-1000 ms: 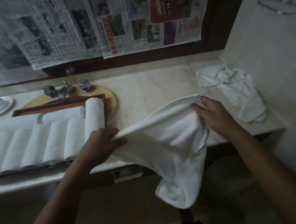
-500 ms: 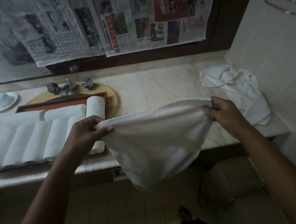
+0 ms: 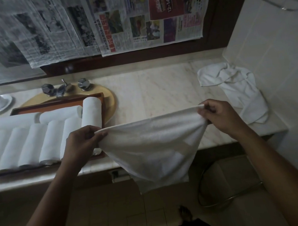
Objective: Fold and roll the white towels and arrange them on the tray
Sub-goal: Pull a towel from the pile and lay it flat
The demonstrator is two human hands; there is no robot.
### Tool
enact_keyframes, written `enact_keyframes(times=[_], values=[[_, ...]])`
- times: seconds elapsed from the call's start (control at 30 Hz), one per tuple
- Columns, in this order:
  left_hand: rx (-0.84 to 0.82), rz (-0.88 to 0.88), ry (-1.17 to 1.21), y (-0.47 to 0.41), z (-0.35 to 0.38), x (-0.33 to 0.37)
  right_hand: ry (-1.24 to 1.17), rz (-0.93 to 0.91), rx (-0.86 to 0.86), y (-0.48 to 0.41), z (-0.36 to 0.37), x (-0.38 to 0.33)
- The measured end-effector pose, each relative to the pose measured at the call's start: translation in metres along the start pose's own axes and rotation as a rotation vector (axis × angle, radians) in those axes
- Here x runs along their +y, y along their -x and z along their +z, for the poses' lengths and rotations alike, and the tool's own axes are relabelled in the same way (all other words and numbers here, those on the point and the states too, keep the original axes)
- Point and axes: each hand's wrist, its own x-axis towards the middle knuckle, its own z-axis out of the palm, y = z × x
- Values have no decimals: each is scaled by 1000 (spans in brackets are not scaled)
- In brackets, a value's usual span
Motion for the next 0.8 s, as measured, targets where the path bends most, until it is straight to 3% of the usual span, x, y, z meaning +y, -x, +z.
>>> enact_keyframes(times=[0.13,0.47,0.8], values=[[-26,-11,-113,-7,10,-17,47,50,24,-4,2,24],[-88,-48,-320,-57,63,-31,452,140,33,-50,10,72],[8,-51,-404,-154,99,-10,403,156,93,-140,-7,83]])
